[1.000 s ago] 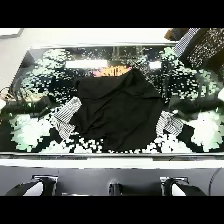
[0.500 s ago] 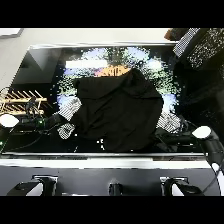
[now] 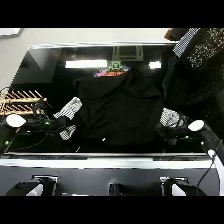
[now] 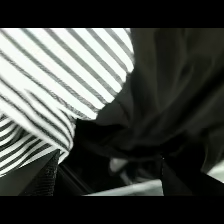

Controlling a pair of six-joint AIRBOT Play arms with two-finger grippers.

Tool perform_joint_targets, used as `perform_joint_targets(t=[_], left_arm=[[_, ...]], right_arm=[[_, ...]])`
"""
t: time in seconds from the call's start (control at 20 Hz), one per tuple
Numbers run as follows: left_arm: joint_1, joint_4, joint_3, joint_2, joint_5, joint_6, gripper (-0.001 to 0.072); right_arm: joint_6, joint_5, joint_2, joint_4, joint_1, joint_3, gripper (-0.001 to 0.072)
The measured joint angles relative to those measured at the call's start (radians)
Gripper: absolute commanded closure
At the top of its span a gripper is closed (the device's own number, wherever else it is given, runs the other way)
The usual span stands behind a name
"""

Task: Fold the clothes and pants, and hang the long-sleeved shirts on hangers.

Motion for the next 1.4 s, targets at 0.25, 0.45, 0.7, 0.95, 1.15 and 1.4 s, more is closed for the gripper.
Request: perform_joint_targets(t=[0.25,0.45,0.7,0.95,1.15,1.4], left_arm=[[-0.154,-0.027,0.0,-0.101,0.083,0.007,0.0019],[-0.251,-0.089,0.0,-0.197,0.204,0.009,0.0019],[-0.315,-0.191,0.001,-0.283,0.352,0.011,0.0687],[-0.223,-0.232,0.107,-0.254,0.358,0.029,0.0688],[-0.06,-0.24,0.347,-0.147,0.313,0.053,0.0688],[0.126,-0.242,0.629,0.049,0.271,0.063,0.0688]], right_arm=[[0.106,0.147,0.013,-0.23,0.0,0.202,0.0683],[0.129,0.251,0.016,-0.277,0.0,0.265,0.0683],[0.14,0.291,0.019,-0.269,0.0,0.282,0.0683],[0.094,0.198,0.019,-0.043,0.0,0.337,0.0684],[0.068,0.109,0.019,0.054,0.0,0.614,0.0683],[0.099,0.084,0.023,-0.002,0.0,1.13,0.0683]])
